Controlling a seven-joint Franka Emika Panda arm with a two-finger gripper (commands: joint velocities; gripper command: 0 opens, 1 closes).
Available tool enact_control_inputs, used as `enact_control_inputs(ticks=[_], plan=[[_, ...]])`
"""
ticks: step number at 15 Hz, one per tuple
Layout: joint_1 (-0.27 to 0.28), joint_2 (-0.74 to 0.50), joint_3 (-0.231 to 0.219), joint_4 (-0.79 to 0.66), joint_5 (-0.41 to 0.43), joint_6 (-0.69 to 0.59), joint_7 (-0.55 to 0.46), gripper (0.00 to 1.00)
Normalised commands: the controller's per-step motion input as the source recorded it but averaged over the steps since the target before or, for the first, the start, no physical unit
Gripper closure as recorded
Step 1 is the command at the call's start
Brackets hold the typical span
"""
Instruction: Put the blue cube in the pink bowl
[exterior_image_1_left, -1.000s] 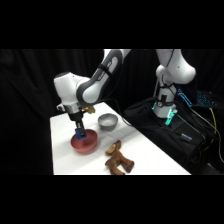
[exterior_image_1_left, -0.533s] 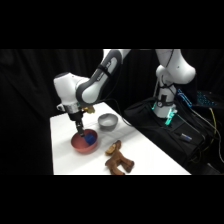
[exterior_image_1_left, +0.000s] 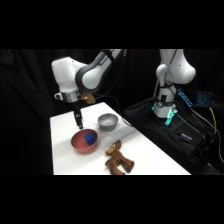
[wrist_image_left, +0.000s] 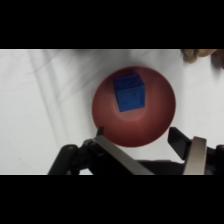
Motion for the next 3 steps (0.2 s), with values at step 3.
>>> enact_control_inputs(ticks=[3], plan=[[0.065,-0.46,-0.048,-0.26,0.014,-0.18,0.04,0.0]])
